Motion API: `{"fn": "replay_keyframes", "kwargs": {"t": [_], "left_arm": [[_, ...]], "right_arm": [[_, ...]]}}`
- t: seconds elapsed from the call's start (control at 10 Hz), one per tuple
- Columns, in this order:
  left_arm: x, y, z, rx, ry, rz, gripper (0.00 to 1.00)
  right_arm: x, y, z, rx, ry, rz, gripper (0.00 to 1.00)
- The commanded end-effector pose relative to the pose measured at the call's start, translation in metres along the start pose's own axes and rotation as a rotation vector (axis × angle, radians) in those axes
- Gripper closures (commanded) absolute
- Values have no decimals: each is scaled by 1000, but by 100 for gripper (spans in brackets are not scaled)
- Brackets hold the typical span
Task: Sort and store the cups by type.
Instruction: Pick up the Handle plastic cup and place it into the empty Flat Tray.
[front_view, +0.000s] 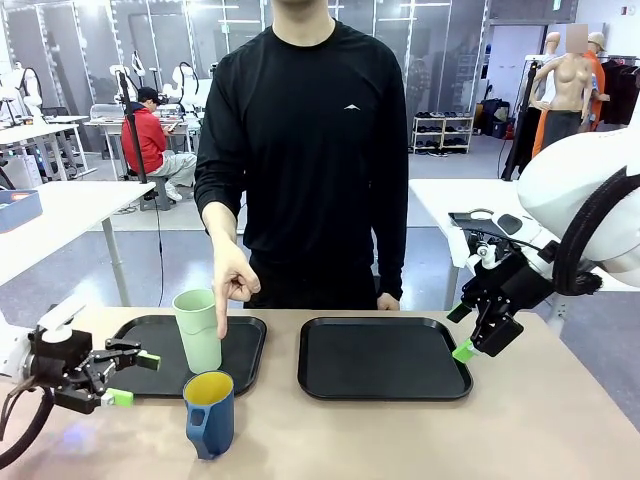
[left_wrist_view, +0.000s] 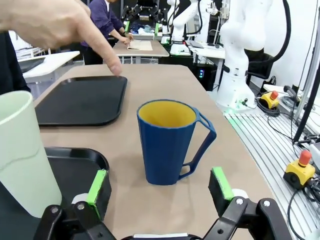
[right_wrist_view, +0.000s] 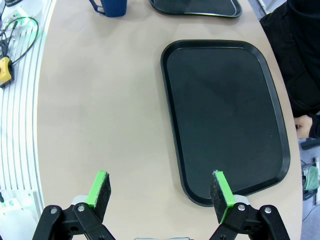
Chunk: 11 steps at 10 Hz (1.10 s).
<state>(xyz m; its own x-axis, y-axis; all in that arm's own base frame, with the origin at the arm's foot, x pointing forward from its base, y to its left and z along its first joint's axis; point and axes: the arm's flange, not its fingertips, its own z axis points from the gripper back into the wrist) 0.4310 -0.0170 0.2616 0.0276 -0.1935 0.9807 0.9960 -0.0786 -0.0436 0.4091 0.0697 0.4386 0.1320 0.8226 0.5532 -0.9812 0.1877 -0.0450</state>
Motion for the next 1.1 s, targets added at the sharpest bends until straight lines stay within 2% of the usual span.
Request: {"fn": "replay_keyframes", "kwargs": {"t": [0.0, 1.0], "left_arm": [[-14, 14, -14, -7, -14, -11, 0], [-48, 20, -77, -70, -24, -95, 0]], "right_arm": [[0, 3, 1, -3, 9, -1, 0], [0, 3, 1, -3, 9, -1, 0]]}}
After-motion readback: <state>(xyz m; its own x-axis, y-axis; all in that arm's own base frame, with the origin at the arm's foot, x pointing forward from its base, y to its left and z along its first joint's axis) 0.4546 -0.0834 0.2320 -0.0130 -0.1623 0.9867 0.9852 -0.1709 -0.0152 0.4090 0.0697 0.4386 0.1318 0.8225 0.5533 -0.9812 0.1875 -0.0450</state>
